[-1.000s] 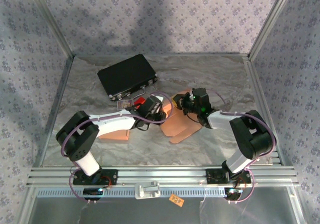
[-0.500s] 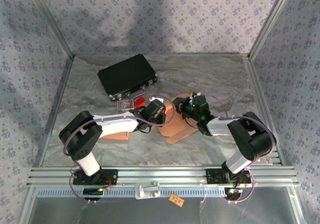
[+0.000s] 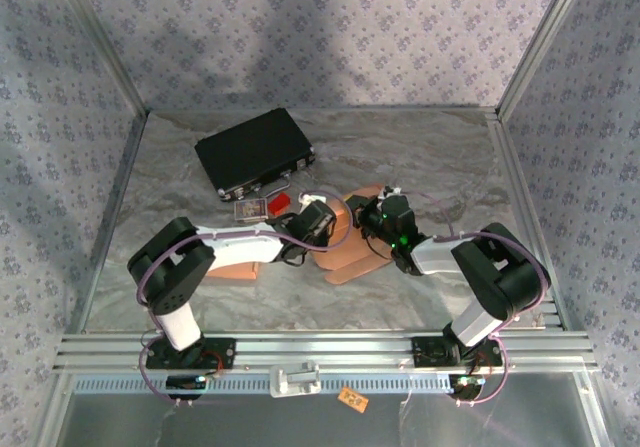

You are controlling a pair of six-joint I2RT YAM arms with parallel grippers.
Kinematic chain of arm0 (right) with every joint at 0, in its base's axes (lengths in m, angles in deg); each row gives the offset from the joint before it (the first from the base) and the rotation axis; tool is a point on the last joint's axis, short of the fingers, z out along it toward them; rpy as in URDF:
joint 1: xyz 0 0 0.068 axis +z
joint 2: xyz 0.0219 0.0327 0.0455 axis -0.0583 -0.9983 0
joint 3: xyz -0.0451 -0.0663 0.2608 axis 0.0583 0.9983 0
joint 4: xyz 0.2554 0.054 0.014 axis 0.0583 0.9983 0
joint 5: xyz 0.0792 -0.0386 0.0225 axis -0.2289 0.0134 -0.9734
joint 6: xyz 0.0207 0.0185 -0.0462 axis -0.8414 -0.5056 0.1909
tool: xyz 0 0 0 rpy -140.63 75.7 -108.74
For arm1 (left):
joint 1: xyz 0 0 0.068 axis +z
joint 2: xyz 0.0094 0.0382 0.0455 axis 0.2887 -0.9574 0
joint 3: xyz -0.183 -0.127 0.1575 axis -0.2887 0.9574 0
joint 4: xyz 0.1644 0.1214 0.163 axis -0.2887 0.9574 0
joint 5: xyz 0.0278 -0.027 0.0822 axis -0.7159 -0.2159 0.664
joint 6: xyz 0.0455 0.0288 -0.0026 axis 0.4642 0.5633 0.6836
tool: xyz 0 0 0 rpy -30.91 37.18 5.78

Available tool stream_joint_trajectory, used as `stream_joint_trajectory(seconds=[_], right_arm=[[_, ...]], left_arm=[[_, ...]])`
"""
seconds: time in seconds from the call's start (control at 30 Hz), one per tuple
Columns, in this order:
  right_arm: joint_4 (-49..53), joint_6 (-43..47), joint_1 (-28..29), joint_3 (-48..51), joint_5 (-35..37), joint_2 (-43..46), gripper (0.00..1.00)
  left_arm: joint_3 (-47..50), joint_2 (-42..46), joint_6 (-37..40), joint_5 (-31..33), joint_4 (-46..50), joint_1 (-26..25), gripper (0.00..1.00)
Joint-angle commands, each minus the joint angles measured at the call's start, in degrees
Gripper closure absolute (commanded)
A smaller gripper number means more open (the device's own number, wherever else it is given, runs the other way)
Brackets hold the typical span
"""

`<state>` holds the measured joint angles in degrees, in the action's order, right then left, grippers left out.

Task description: Fold the paper box

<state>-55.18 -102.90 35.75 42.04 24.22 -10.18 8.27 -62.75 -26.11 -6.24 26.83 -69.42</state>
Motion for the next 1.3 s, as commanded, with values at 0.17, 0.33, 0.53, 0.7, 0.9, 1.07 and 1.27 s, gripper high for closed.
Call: stream_joint_trajectory(seconds=[0.17, 0.33, 0.53, 0.7, 0.9, 1.07, 1.27], right_arm=[[5.0, -2.2, 2.0, 0.0, -1.5, -1.7, 1.00], [5.5, -4.2, 2.5, -0.1, -0.6, -1.9, 1.00], [6.3, -7.1, 2.7, -0.7, 1.4, -1.6, 1.00], [4.7, -6.3, 3.0, -1.0, 2.5, -2.8, 1.00], [0.6, -7.0, 3.4, 0.8, 3.9, -5.0, 1.00], [1.9, -7.7, 3.9, -0.3, 4.6, -4.9, 1.00], [10.6, -7.5, 4.0, -2.2, 5.9, 0.2, 0.91]], left_arm=[[-4.0, -3.5, -1.0, 4.5, -1.0, 1.0, 0.84], [-5.1, -4.5, -1.7, 4.8, -1.5, 0.9, 0.92], [-5.3, -3.8, -3.9, 5.9, -2.2, 1.0, 0.99], [-3.1, -2.5, -5.0, 5.2, -6.8, 1.5, 0.85], [-2.0, -3.0, -5.4, 5.3, -9.5, 2.5, 0.89], [-3.7, -3.6, -6.3, 7.6, -6.6, 2.5, 1.00], [-3.6, -2.3, -12.1, 12.3, -2.2, 2.3, 1.00]])
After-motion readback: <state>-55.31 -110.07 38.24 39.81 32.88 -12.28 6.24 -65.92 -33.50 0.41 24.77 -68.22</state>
